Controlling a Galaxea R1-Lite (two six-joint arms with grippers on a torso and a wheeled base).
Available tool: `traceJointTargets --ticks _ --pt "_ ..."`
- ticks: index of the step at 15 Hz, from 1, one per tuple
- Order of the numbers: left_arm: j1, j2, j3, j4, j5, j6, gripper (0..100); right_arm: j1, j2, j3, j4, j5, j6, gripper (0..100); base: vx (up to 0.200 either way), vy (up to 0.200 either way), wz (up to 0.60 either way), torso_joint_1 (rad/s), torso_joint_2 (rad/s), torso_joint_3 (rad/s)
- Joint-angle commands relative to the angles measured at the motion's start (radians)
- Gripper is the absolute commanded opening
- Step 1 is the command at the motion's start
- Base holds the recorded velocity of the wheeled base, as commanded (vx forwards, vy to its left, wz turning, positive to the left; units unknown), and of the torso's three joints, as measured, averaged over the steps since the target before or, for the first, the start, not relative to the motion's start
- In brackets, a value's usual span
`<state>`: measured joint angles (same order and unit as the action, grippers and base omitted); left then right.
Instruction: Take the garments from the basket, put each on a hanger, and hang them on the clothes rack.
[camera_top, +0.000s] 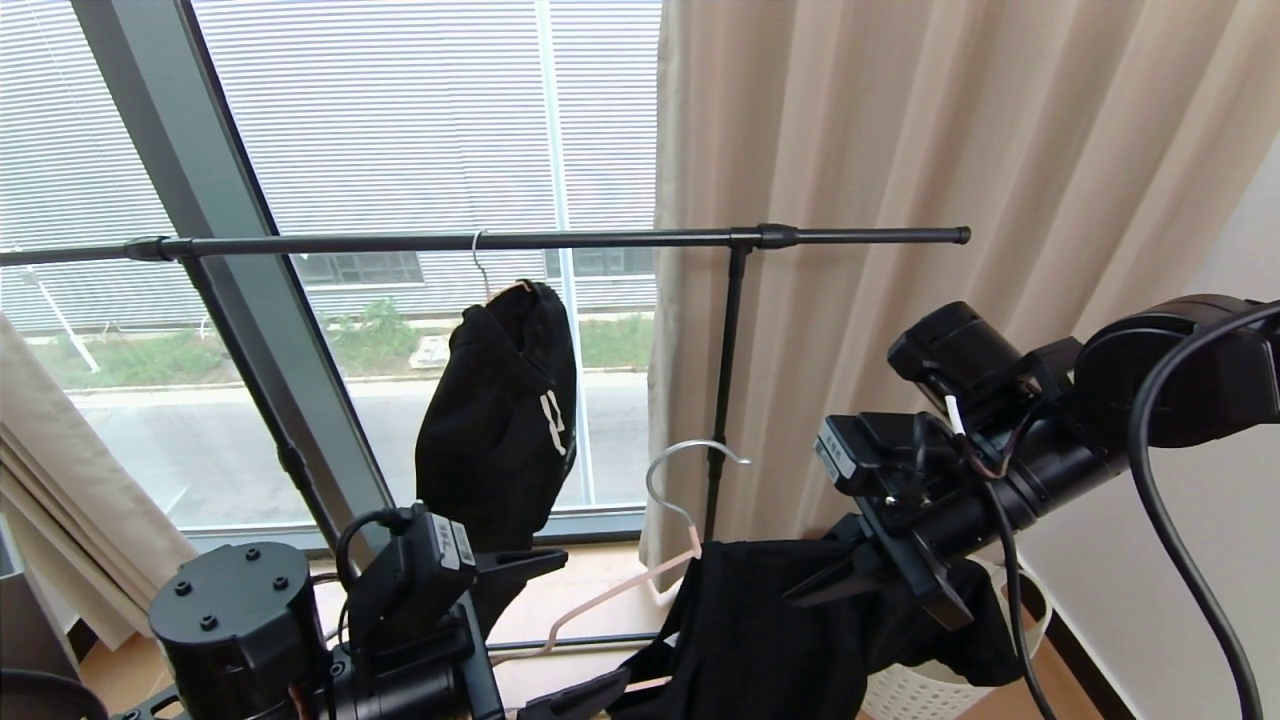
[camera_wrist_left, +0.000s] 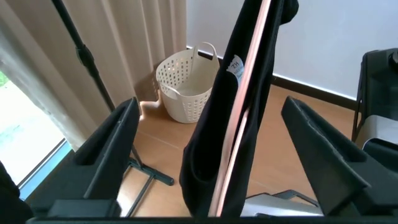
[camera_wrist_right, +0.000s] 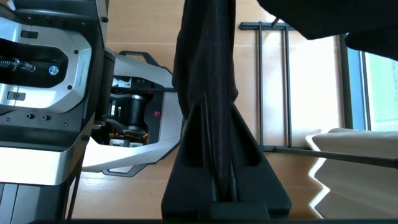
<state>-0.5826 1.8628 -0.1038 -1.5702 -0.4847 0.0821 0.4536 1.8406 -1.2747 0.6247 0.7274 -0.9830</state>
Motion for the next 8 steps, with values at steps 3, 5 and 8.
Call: traceJointTargets --ticks 3,5,8 --pt "0.058 -0.171 -0.007 -0.001 0.0 -0.208 100 -0.067 -0.034 0.02 0.0 0.001 -0.002 0 0.0 0.0 0.0 0.0 0.0 0.0" --pt "0.122 -0.195 -0.022 -0.001 -0.003 -0.355 100 -0.101 -0.08 0.064 -0.002 0.009 -0.006 0 0.0 0.0 0.0 0.0 0.0 0.0" --pt "0.277 -0.099 -0.091 -0.001 -0.153 -0.628 100 -0.105 -0.138 0.146 -0.08 0.017 -0.011 0 0.0 0.0 0.0 0.0 0.0 0.0"
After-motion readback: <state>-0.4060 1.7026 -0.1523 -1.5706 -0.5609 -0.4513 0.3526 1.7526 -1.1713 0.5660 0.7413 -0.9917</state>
